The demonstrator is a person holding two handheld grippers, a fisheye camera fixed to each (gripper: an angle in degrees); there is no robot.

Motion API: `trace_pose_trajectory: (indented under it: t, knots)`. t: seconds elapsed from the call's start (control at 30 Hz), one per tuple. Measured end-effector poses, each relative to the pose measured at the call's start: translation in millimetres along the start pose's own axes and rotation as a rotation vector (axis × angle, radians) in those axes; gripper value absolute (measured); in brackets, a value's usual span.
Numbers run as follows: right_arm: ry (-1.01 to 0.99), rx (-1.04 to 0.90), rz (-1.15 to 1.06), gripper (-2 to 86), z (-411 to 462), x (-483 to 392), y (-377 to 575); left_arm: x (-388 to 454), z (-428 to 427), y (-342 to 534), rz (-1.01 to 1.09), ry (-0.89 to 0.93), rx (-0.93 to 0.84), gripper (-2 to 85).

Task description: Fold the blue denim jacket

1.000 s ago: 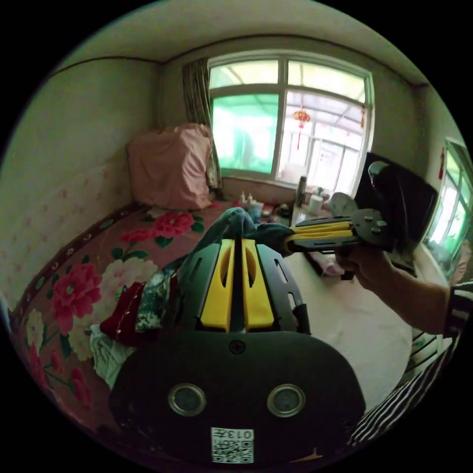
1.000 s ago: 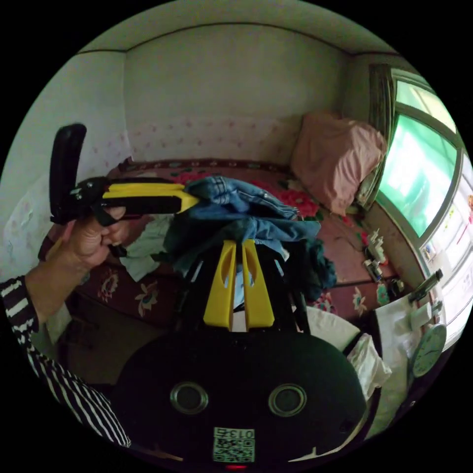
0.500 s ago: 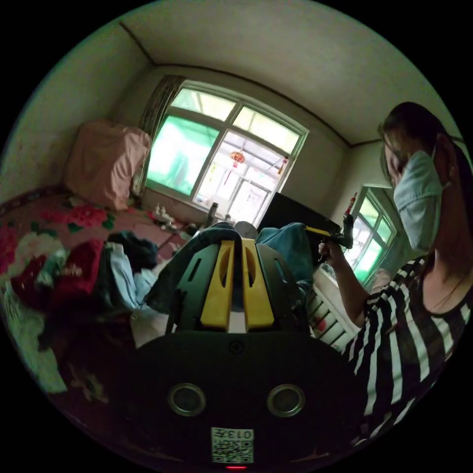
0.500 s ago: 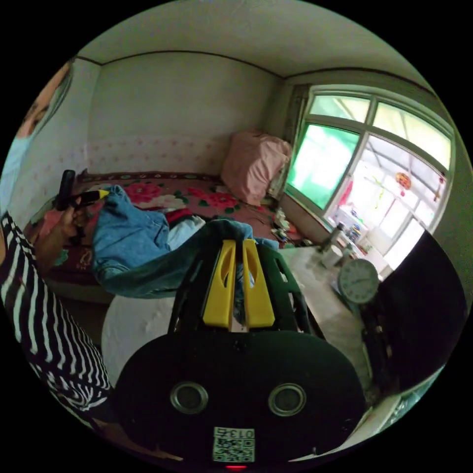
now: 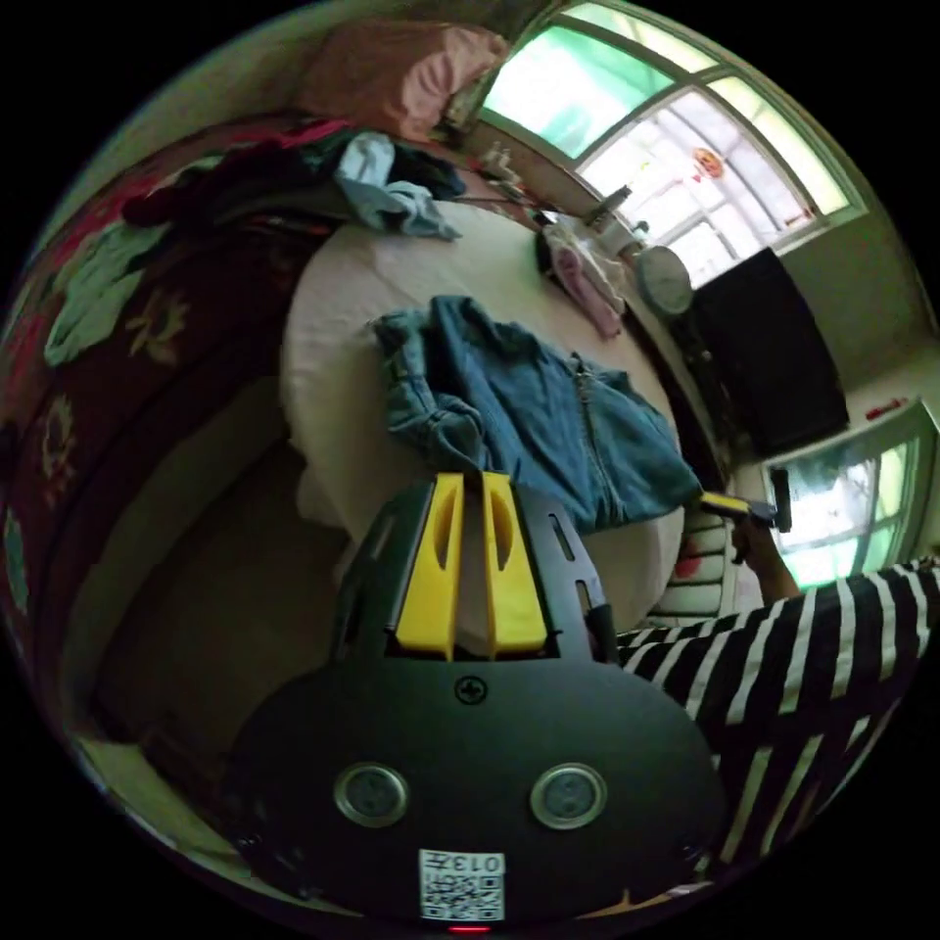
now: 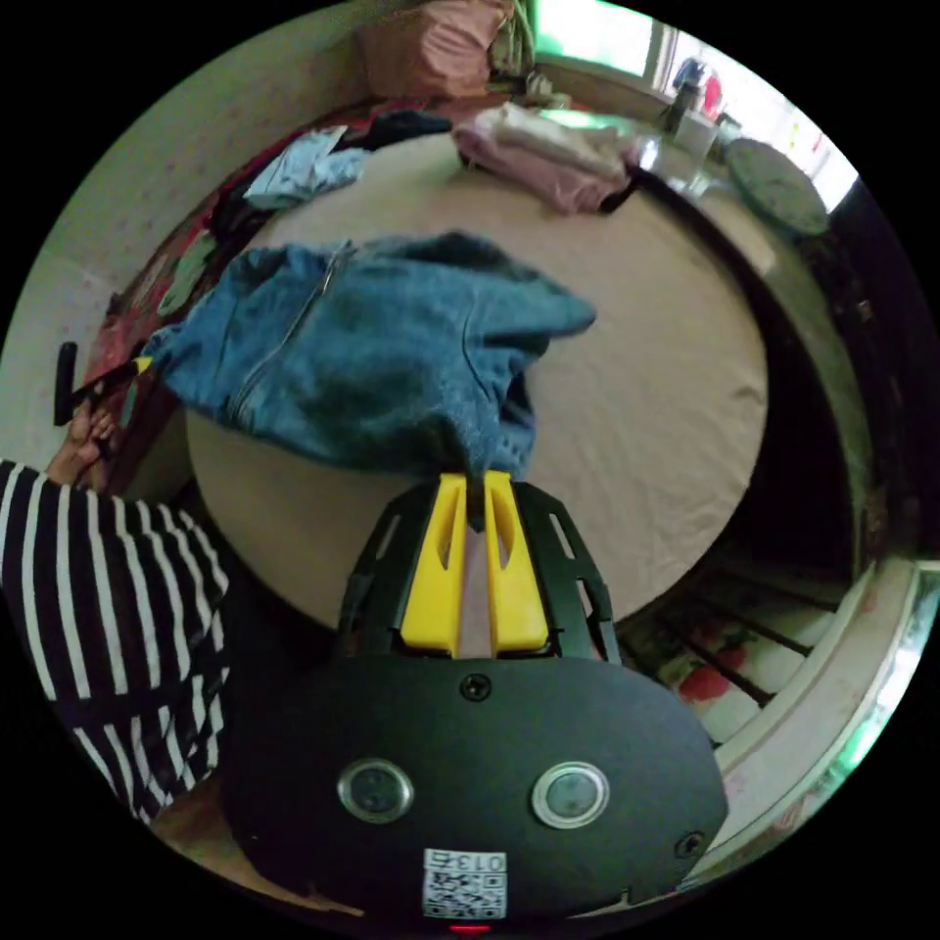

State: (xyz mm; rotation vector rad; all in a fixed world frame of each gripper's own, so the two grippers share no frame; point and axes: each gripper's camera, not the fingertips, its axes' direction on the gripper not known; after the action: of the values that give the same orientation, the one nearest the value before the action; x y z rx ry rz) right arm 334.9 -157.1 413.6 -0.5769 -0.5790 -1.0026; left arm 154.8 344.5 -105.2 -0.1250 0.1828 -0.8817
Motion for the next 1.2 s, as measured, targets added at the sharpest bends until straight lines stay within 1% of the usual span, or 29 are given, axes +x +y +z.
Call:
trace_pose_trajectory:
  t: [0.03, 0.07, 0.13, 0.2, 0.23, 0.37, 0.43, 0.53, 0.57, 0.6, 0.63, 0.67, 0.73, 0.8, 0.83, 0.9, 0.93, 0.97, 1.0, 1.07, 1.1, 1.17, 1.2]
  knots:
    - [-0.045, 0.013, -0.009, 4.4, -5, 16, 15, 8, -10, 5, -0.021, -0.067, 0.035, 1.9]
    - [-0.066, 0.032, -0.007, 4.7, -9, 24, 22, 20, -24, 9, -0.028, -0.136, 0.108, 2.0]
    - [-0.142, 0.119, 0.047, 7.1, -32, 64, 42, 39, -43, 14, -0.021, -0.191, 0.213, 2.8]
    - [-0.178, 0.217, 0.089, 8.4, -51, 93, 48, 57, -48, 13, 0.001, -0.248, 0.236, 4.5]
    - [-0.176, 0.273, 0.094, 9.1, -60, 105, 45, 69, -42, 8, 0.039, -0.287, 0.209, 5.6]
    - [-0.197, 0.331, 0.091, 13.6, -58, 127, 5, 103, 0, -30, 0.127, -0.388, 0.134, 10.2]
    - [-0.272, 0.303, 0.098, 14.2, -40, 137, -30, 105, 22, -53, 0.111, -0.400, 0.094, 11.6]
    - [-0.285, 0.200, 0.113, 13.7, -13, 142, -63, 93, 55, -85, 0.027, -0.348, 0.016, 12.8]
    - [-0.299, 0.180, 0.113, 13.0, -9, 142, -67, 88, 69, -93, -0.003, -0.280, -0.022, 12.6]
    - [-0.322, 0.139, 0.111, 11.6, -4, 139, -73, 87, 77, -97, -0.017, -0.254, -0.051, 12.3]
    - [-0.270, 0.117, 0.094, 6.0, -8, 130, -74, 86, 94, -102, -0.039, -0.253, -0.131, 10.9]
    - [-0.228, 0.125, 0.071, 3.3, -14, 123, -73, 88, 107, -104, -0.029, -0.292, -0.190, 8.5]
    - [-0.107, 0.214, -0.062, 1.9, -45, 92, -68, 92, 119, -102, -0.012, -0.361, -0.220, 3.7]
    - [-0.037, 0.269, -0.149, 1.4, -69, 74, -62, 91, 127, -99, -0.019, -0.332, -0.245, 2.3]
    - [-0.016, 0.286, -0.175, 1.1, -82, 68, -58, 92, 129, -96, -0.013, -0.316, -0.246, 1.8]
    - [-0.037, 0.335, -0.178, 0.9, -103, 69, -51, 95, 126, -92, 0.001, -0.304, -0.231, 1.2]
    - [-0.073, 0.378, -0.167, 0.8, -119, 73, -46, 98, 117, -90, -0.011, -0.238, -0.190, 0.9]
    - [-0.093, 0.405, -0.164, 0.8, -128, 75, -43, 104, 101, -89, -0.013, -0.136, -0.107, 0.7]
    - [-0.105, 0.441, -0.165, 0.8, -146, 75, -40, 108, 92, -89, -0.015, -0.093, -0.074, 0.7]
    - [-0.063, 0.498, -0.200, 0.7, -177, 69, -36, 140, 45, -92, 0.071, 0.045, 0.101, 0.5]
    - [-0.014, 0.543, -0.235, 0.7, -201, 61, -33, 151, 33, -92, 0.102, 0.058, 0.133, 0.4]
    - [0.081, 0.600, -0.274, 0.6, -239, 50, -26, 196, -15, -85, 0.239, 0.113, 0.251, 0.4]
    - [0.148, 0.663, -0.297, 0.6, -266, 43, -15, 207, -27, -81, 0.280, 0.133, 0.291, 0.4]
